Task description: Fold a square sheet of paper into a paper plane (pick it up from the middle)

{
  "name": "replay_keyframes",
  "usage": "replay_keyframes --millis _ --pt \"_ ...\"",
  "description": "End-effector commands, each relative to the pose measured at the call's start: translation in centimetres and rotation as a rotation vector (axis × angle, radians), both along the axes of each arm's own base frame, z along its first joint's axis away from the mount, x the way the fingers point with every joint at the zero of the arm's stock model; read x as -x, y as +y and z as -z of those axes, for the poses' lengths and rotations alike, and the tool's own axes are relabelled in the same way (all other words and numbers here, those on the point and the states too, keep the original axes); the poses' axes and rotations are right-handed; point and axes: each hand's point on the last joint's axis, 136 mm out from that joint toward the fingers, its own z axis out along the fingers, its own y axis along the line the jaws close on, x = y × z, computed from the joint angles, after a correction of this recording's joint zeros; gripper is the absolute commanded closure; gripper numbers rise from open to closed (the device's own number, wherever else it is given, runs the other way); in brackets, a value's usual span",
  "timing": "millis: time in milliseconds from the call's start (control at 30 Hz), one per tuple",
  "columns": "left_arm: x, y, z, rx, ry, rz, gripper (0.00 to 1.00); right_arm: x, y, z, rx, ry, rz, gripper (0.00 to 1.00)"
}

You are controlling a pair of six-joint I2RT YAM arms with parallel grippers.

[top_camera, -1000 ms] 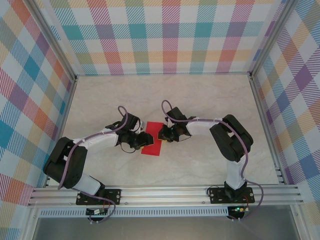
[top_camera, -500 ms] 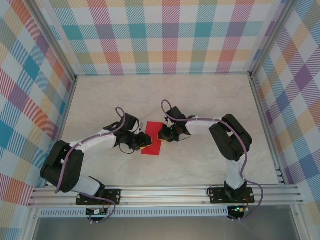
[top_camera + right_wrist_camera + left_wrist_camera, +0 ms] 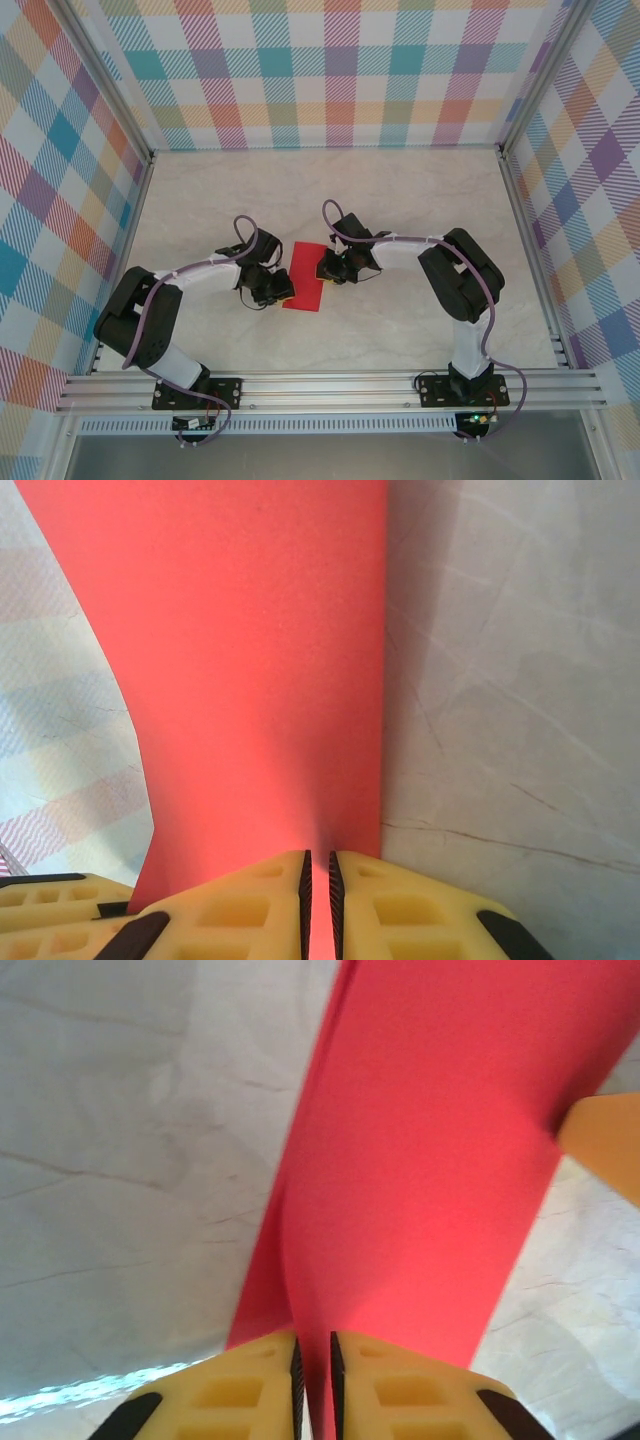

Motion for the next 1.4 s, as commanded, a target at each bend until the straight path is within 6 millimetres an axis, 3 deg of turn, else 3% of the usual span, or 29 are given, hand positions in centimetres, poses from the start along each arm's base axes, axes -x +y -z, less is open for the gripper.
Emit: replay_keyframes --millis 0,267,567,733,1000,1367 --pt "-1.3 -1.9 -2.5 0.116 -0.05 0.003 0.79 0.7 -0.7 1.3 0.054 0.04 0.008 0.84" --pt "-2.9 -4.5 -5.3 0.279 -0.119 0.015 0.66 0.7 -0.7 1.3 0.056 0.047 0.014 0.84" --pt "-4.5 -5.6 -6.2 0.343 -0.159 -0.01 0.55 0.8 -0.7 1.3 0.052 0.059 0.022 0.84" --pt "-5.1 -5.7 -5.4 0.34 -0.157 -0.034 0.51 0.6 -0.5 0.7 0.024 0.056 0.037 0.84" --pt "-5.9 -5.3 -3.7 0.311 -0.153 -0.079 0.47 -0.3 0.1 -3.3 -0.13 -0.06 0.037 0.78" --pt "-6.1 -5.1 -2.5 0.286 -0.14 -0.102 0.5 0.6 -2.6 -4.5 -0.122 -0.138 0.063 0.71"
